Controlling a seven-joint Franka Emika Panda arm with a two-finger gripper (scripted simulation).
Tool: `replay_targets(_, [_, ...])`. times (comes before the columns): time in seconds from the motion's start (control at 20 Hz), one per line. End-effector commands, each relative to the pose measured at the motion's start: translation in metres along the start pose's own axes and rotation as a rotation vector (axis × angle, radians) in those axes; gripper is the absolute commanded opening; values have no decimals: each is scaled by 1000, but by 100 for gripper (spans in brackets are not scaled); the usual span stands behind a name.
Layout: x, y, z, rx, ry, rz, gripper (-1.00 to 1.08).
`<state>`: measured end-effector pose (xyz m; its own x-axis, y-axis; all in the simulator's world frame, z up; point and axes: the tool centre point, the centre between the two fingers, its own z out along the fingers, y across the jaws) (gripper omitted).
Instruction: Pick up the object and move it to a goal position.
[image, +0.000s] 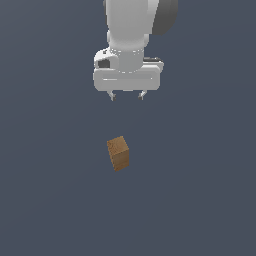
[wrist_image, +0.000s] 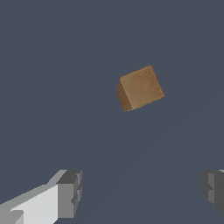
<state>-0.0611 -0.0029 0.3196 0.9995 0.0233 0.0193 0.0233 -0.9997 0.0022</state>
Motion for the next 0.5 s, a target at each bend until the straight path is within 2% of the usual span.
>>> replay_targets(0.0, [0,0,0,0,0,0,100])
replay_targets(0.15, [3,-2,-5,-2,13,-8,100])
replay_targets(0.45, [15,-11,-29,-13,75,-43,100])
